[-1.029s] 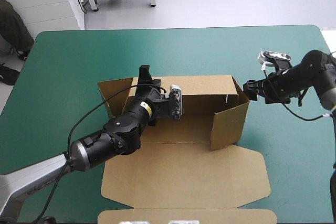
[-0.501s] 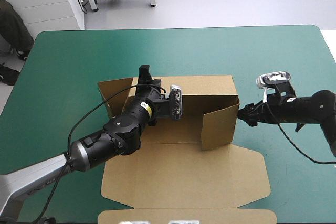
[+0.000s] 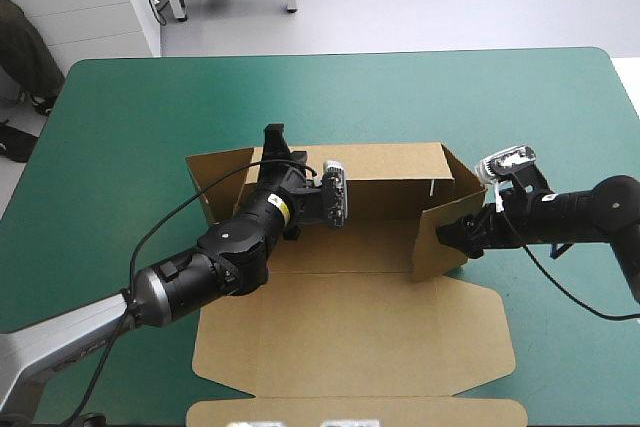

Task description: Fold the box

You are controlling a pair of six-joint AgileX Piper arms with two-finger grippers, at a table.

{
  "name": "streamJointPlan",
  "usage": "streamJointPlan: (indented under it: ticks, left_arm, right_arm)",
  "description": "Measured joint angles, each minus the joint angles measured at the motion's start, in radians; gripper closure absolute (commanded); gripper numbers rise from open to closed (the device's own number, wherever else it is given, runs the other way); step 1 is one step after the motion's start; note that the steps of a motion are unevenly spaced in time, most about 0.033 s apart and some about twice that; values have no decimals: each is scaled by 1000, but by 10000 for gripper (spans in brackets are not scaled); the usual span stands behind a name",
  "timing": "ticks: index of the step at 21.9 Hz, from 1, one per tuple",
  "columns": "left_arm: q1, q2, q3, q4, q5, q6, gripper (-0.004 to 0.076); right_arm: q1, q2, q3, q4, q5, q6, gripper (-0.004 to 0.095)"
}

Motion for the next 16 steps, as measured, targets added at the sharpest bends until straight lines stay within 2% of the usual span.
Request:
streamJointPlan:
  ticks: [3, 5, 9, 16]
  left_arm:
    - [0, 0, 1, 1, -2, 0, 731]
    - [0, 1, 1, 2, 2, 0, 731]
    - [0, 2, 2, 5, -3, 0, 731]
    - [0, 2, 2, 5, -10, 0, 731]
  right_arm:
    - [0, 35, 0, 167, -15, -130, 148]
    - [19, 62, 0, 201, -30, -167, 148]
    - [78, 74, 0, 194, -80, -215, 151]
    - [139, 74, 0, 110, -233, -164, 347]
